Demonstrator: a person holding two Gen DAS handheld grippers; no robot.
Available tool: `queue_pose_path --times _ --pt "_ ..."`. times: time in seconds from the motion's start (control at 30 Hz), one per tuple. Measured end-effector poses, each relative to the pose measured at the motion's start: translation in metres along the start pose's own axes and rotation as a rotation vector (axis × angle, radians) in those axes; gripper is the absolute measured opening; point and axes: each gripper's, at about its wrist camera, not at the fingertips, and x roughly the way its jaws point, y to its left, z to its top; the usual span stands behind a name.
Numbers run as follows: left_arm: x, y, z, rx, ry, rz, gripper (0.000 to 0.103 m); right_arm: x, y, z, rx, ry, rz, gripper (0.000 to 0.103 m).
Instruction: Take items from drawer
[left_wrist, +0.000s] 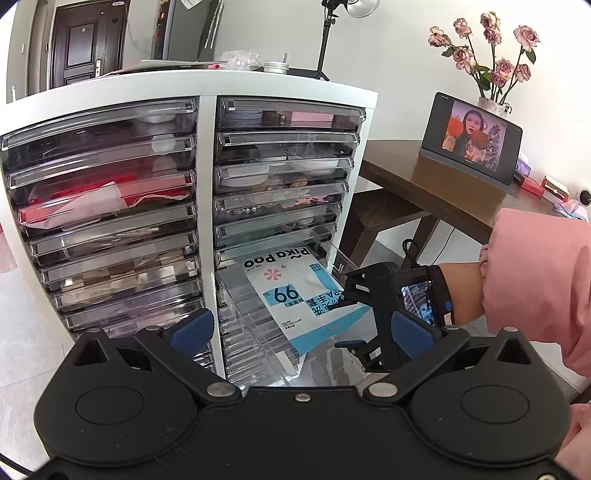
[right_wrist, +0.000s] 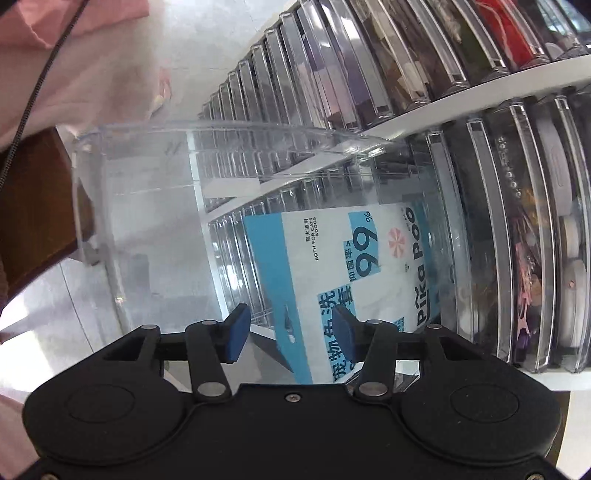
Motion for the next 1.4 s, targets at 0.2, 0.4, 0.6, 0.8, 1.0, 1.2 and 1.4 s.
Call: queue_pose_path --times 0.2,0.4,0.6,0.8,1.0,1.2,1.4 --pt "0.000 0.003 0.001 -0.011 -0.003 0.002 0.103 0.021 0.007 0.008 -0.088 -0.003 -0.151 0.050" --pt "0.002 0.009 0.000 -0.028 0.001 0.001 0.103 0.040 0.017 -0.004 -0.083 -0.024 -0.307 0.051" --pt "0.006 0.012 -0.001 -0.037 0.012 -0.002 0.103 0.049 0.021 -0.007 -0.106 -0.054 -0.374 0.050" --pt "0.006 0.015 -0.001 -0.044 0.014 0.002 0.103 0.058 0.012 -0.001 -0.100 0.001 -0.465 0.032" --pt "0.005 0.018 -0.001 -0.049 0.009 0.003 0.103 0.038 0.005 -0.006 -0.050 0.030 -0.475 0.003" --pt "0.003 0.015 0.000 -0.043 -0.002 -0.004 0.103 -0.012 0.009 -0.024 -0.050 -0.050 -0.515 0.002" --pt "0.003 0.012 0.001 -0.047 0.004 -0.024 0.103 -0.070 0.017 -0.037 -0.078 -0.115 -0.582 0.002"
